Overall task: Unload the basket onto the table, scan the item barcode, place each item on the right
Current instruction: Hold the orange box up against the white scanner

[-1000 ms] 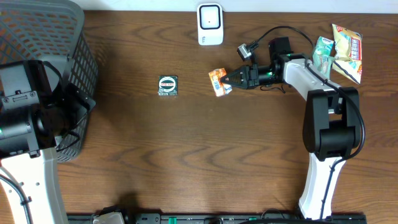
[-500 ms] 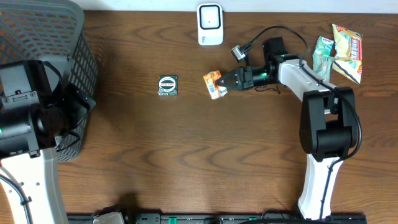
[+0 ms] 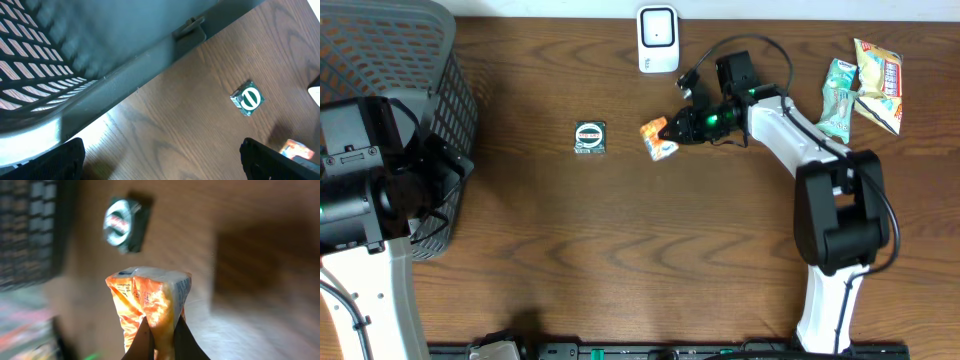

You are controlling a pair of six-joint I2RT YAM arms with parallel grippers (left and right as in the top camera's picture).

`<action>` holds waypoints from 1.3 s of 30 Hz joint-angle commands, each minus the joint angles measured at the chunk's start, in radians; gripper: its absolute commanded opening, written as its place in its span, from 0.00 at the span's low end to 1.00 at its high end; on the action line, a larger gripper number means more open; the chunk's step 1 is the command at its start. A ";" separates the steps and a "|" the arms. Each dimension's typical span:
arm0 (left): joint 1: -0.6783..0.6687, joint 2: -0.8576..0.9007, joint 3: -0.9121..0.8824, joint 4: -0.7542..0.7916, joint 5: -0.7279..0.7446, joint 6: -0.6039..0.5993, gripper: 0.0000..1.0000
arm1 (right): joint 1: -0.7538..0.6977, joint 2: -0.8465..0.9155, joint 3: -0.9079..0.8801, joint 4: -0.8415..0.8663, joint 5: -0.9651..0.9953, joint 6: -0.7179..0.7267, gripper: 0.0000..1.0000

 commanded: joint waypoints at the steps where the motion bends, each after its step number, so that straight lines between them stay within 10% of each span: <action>1: 0.005 -0.005 0.011 -0.003 -0.006 -0.004 0.97 | 0.046 -0.116 0.015 0.006 0.311 0.013 0.01; 21: 0.005 -0.005 0.011 -0.003 -0.006 -0.004 0.98 | 0.155 -0.076 0.402 0.110 1.023 -0.378 0.01; 39: 0.005 -0.005 0.011 -0.003 -0.006 -0.004 0.98 | 0.182 0.277 0.403 0.695 1.002 -0.960 0.01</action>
